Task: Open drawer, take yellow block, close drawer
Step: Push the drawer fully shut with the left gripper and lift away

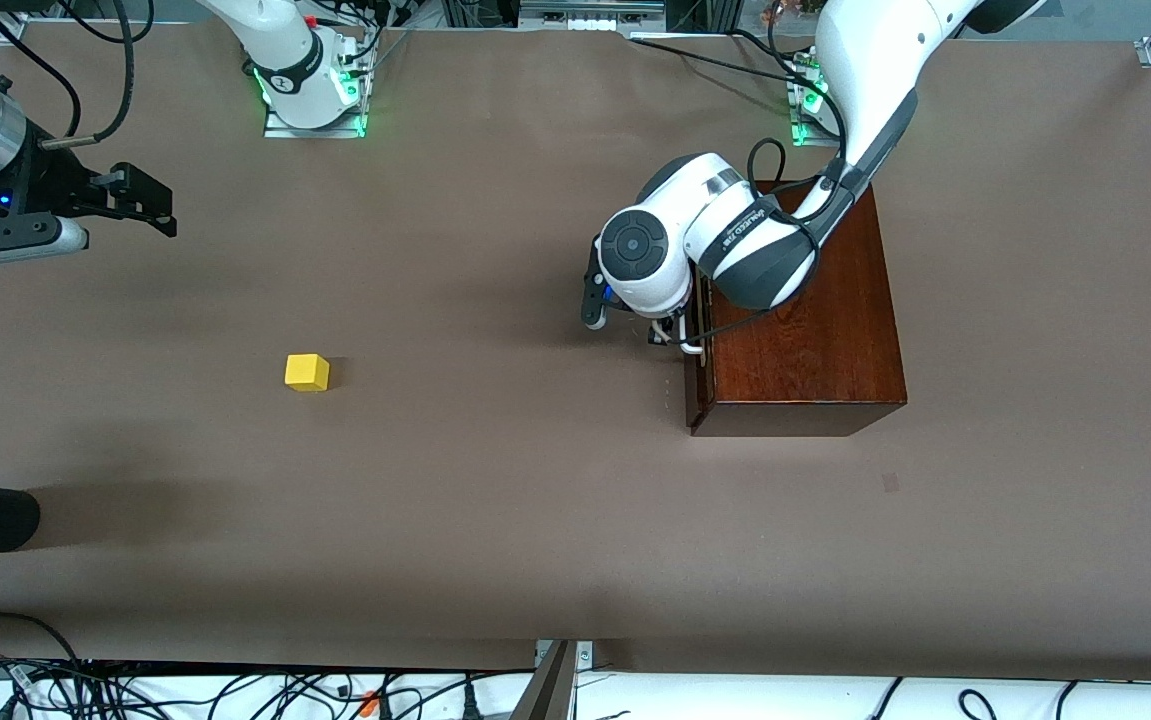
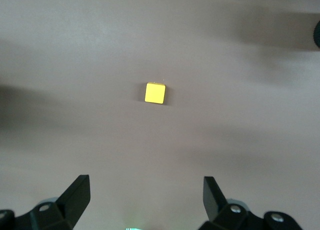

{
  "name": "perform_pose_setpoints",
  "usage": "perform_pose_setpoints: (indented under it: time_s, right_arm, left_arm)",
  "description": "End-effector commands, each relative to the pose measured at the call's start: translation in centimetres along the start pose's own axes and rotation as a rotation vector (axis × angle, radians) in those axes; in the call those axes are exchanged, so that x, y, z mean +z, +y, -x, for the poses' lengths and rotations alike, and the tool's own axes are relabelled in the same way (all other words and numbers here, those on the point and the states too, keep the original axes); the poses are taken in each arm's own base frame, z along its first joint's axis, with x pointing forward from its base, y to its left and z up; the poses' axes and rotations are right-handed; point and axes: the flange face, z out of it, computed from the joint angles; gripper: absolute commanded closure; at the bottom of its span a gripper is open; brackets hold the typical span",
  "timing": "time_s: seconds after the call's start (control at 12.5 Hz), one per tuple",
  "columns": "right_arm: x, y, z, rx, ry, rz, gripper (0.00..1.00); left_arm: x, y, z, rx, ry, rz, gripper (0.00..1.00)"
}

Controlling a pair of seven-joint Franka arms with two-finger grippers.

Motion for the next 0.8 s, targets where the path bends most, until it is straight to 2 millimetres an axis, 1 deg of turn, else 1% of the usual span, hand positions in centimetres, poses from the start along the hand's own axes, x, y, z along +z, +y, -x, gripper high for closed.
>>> perform_pose_setpoints:
  time_s: [0.0,0.08,0.16,0.24,0.4,0.48,0.56,0.64,0.72]
  right_arm:
    - [-1.6,0.0,0.1,-0.024,0.009,0.014,0.0]
    - [-2.5,0.3,0.1,-0.021,0.024,0.015,0.0]
    - [-2.0,0.0,0.2,-0.018,0.003,0.014,0.0]
    - [-2.1,-0.3,0.4,-0.019,-0.009,0.01,0.0]
    - [-2.2,-0.3,0.4,-0.016,-0.007,0.009,0.0]
    - [-2.1,-0.4,0.4,-0.015,-0.01,0.006,0.0]
    - [-2.1,-0.4,0.4,-0.014,-0.01,0.004,0.0]
    - [-2.1,-0.4,0.4,-0.012,-0.01,0.004,0.0]
    - [-2.1,-0.2,0.4,-0.008,-0.01,0.003,0.0]
  left_arm:
    - [-7.3,2.0,2.4,-0.076,-0.006,-0.1,0.0]
    - [-10.6,3.3,3.1,-0.129,0.009,-0.155,0.0]
    - [-14.0,4.6,4.4,-0.203,0.018,-0.205,0.0]
    - [-16.6,5.3,6.5,-0.3,0.01,-0.205,0.0]
    - [-21.3,5.0,11.9,-0.478,0.018,-0.192,0.0]
    - [-22.4,4.4,15.2,-0.55,0.027,-0.182,0.0]
    - [-22.7,3.5,18.7,-0.606,0.044,-0.173,0.0]
    - [-23.1,3.2,22.0,-0.66,0.045,-0.165,0.0]
    - [-25.0,4.0,24.8,-0.741,0.061,-0.192,0.0]
